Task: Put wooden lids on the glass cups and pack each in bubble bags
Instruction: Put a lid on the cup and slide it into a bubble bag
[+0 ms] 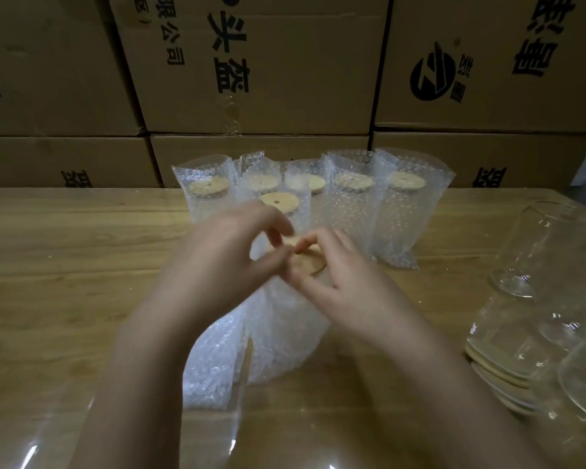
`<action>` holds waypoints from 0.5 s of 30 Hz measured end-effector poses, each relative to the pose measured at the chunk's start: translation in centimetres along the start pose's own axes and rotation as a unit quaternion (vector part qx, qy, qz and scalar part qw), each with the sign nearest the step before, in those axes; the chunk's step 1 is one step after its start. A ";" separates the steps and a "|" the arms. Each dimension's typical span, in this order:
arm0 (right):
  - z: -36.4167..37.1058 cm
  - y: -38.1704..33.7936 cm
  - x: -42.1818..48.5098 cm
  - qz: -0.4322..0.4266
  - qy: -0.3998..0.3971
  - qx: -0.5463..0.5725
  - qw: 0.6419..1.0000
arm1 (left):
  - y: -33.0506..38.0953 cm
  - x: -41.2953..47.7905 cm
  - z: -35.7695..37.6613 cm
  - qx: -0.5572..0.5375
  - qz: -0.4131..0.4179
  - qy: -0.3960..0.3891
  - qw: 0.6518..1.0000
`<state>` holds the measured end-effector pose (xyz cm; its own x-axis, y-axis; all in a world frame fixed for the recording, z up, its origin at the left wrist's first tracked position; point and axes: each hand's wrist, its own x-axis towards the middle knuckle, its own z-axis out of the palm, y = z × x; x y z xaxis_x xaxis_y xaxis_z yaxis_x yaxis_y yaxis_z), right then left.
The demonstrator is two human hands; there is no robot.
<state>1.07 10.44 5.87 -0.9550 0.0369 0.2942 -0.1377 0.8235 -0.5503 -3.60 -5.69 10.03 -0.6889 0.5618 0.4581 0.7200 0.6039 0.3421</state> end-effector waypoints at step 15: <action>-0.9 2.5 0.7 -0.037 0.082 -0.177 0.980 | 2.5 -0.9 -1.6 0.123 0.017 -0.195 0.973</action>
<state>0.27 13.08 5.40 -0.8870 0.0354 0.4604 -0.0786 0.9709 -0.2260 -1.07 -5.58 11.85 -0.6795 0.7265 0.1029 0.7337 0.6717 0.1028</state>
